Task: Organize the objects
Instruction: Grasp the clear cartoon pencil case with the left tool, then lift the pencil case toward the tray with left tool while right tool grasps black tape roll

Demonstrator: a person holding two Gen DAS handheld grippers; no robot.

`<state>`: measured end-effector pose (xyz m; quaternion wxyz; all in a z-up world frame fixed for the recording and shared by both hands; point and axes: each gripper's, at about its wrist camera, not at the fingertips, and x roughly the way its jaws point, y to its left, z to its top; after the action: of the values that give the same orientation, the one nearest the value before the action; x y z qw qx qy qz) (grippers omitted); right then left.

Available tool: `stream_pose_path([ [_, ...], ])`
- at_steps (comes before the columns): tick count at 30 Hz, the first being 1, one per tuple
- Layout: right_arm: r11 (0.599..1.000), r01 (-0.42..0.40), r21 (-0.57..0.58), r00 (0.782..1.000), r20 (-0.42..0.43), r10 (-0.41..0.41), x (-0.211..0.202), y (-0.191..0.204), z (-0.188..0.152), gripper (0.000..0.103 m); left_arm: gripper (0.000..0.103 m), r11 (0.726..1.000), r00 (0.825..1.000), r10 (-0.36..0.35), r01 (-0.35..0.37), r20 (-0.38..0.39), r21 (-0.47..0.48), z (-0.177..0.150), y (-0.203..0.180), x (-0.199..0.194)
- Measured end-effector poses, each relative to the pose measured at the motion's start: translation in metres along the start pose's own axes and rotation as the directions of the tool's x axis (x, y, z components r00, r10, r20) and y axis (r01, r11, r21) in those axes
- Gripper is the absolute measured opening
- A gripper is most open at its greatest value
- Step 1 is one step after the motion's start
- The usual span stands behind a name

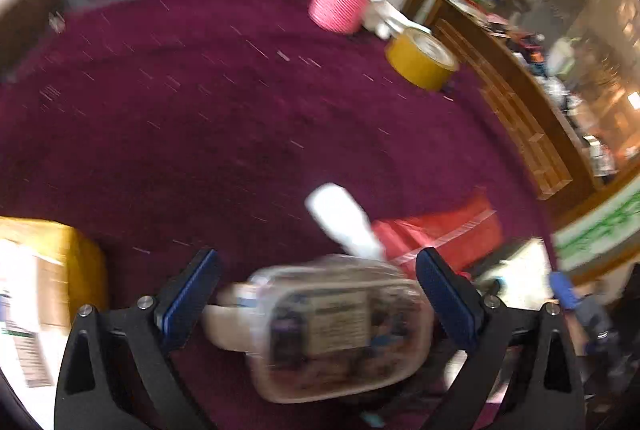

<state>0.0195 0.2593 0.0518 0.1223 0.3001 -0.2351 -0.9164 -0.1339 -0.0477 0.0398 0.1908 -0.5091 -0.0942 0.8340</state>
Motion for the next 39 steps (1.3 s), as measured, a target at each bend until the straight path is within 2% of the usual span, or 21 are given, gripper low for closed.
stream_pose_path([
  [4, 0.999, -0.028, 0.018, 0.999, -0.018, 0.028, 0.000, -0.004, -0.003, 0.103, 0.087, 0.991, 0.992, -0.096, 0.103, -0.083, 0.082, -0.018, -0.013, -0.009],
  [6, 0.999, -0.041, 0.033, 0.999, -0.027, 0.042, 0.000, -0.006, -0.004, 0.103, 0.084, 0.977, 0.980, -0.154, 0.171, -0.130, 0.127, -0.035, -0.019, -0.021],
  [7, 0.998, -0.045, 0.036, 0.999, -0.027, 0.046, 0.000, -0.006, -0.004, 0.103, 0.084, 0.970, 0.977, -0.161, 0.182, -0.139, 0.159, -0.044, -0.023, -0.029],
  [9, 0.998, -0.052, 0.037, 0.998, -0.031, 0.053, 0.000, -0.005, -0.006, 0.103, 0.084, 0.957, 0.984, -0.118, 0.148, -0.131, 0.250, -0.062, -0.033, -0.046],
  [10, 0.998, -0.054, 0.037, 0.998, -0.032, 0.055, 0.000, -0.005, -0.006, 0.103, 0.084, 0.948, 0.992, -0.068, 0.097, -0.106, 0.304, -0.070, -0.039, -0.054],
  [12, 0.998, -0.054, 0.028, 0.998, -0.035, 0.055, 0.000, -0.003, -0.006, 0.103, 0.084, 0.909, 0.999, 0.046, -0.032, -0.025, 0.417, -0.081, -0.052, -0.063],
  [14, 0.999, -0.050, 0.020, 0.998, -0.036, 0.051, 0.000, -0.002, -0.007, 0.103, 0.084, 0.836, 0.985, 0.157, -0.170, 0.069, 0.521, -0.089, -0.065, -0.065],
  [16, 0.999, -0.047, 0.013, 0.998, -0.034, 0.047, -0.001, 0.000, -0.008, 0.103, 0.084, 0.787, 0.972, 0.203, -0.232, 0.116, 0.572, -0.086, -0.072, -0.060],
  [17, 0.999, -0.045, 0.011, 0.998, -0.033, 0.045, -0.001, 0.000, -0.008, 0.103, 0.084, 0.749, 0.963, 0.230, -0.266, 0.138, 0.607, -0.087, -0.076, -0.054],
  [19, 0.999, -0.039, 0.011, 0.999, -0.030, 0.039, -0.002, 0.000, -0.008, 0.103, 0.084, 0.698, 0.955, 0.260, -0.289, 0.145, 0.655, -0.084, -0.082, -0.040],
  [21, 0.999, -0.034, 0.017, 0.999, -0.028, 0.035, -0.002, -0.002, -0.008, 0.103, 0.084, 0.655, 0.954, 0.278, -0.275, 0.114, 0.704, -0.082, -0.084, -0.023],
  [22, 0.999, -0.033, 0.018, 0.999, -0.028, 0.033, -0.001, -0.003, -0.007, 0.103, 0.084, 0.647, 0.958, 0.268, -0.256, 0.100, 0.718, -0.080, -0.086, -0.017],
  [25, 0.999, -0.033, 0.017, 0.999, -0.028, 0.033, -0.001, -0.003, -0.007, 0.103, 0.085, 0.671, 0.975, 0.213, -0.195, 0.065, 0.716, -0.069, -0.091, -0.009],
  [28, 0.999, -0.031, 0.014, 0.999, -0.029, 0.032, -0.001, -0.003, -0.006, 0.103, 0.085, 0.725, 0.982, 0.187, -0.135, -0.004, 0.675, -0.061, -0.090, -0.002],
  [35, 1.000, -0.027, 0.005, 0.999, -0.031, 0.028, -0.001, -0.002, -0.005, 0.103, 0.082, 0.755, 0.983, 0.174, -0.096, -0.057, 0.649, -0.066, -0.085, -0.004],
  [37, 1.000, -0.028, 0.006, 0.999, -0.031, 0.028, -0.001, -0.002, -0.005, 0.103, 0.077, 0.765, 0.983, 0.152, -0.054, -0.099, 0.642, -0.071, -0.085, -0.008],
  [39, 1.000, -0.026, 0.005, 0.999, -0.030, 0.026, -0.001, -0.002, -0.005, 0.103, 0.076, 0.762, 0.982, 0.130, -0.012, -0.135, 0.648, -0.076, -0.084, -0.011],
])
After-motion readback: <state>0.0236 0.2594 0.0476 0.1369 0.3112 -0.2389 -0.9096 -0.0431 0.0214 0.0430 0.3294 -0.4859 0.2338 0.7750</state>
